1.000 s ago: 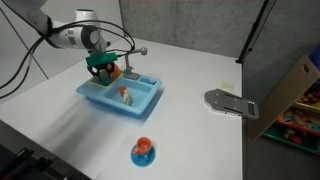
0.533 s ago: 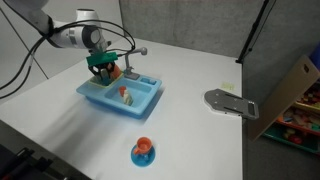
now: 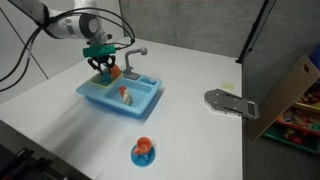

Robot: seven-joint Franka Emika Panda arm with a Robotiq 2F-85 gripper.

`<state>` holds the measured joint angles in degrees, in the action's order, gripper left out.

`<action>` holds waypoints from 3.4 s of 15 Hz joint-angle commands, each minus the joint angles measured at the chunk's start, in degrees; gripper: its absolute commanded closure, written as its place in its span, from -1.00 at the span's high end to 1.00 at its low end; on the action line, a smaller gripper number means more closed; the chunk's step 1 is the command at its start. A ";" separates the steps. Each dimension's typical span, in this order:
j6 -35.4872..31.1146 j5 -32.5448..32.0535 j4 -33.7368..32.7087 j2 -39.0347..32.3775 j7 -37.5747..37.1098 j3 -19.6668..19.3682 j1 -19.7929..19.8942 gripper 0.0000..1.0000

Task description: Remove the blue cup from the drying rack and put it on the sink

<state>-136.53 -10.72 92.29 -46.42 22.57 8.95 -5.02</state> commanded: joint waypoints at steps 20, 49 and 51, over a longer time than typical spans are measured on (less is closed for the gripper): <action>4.60 8.01 18.19 18.03 -21.66 -4.84 -0.15 -0.16; -10.45 6.52 29.02 20.40 -25.87 -5.09 -5.14 -0.66; -10.52 6.47 28.77 19.95 -25.80 -5.11 -5.14 -0.66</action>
<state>-146.17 -2.97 120.69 -26.52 -2.26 4.24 -9.84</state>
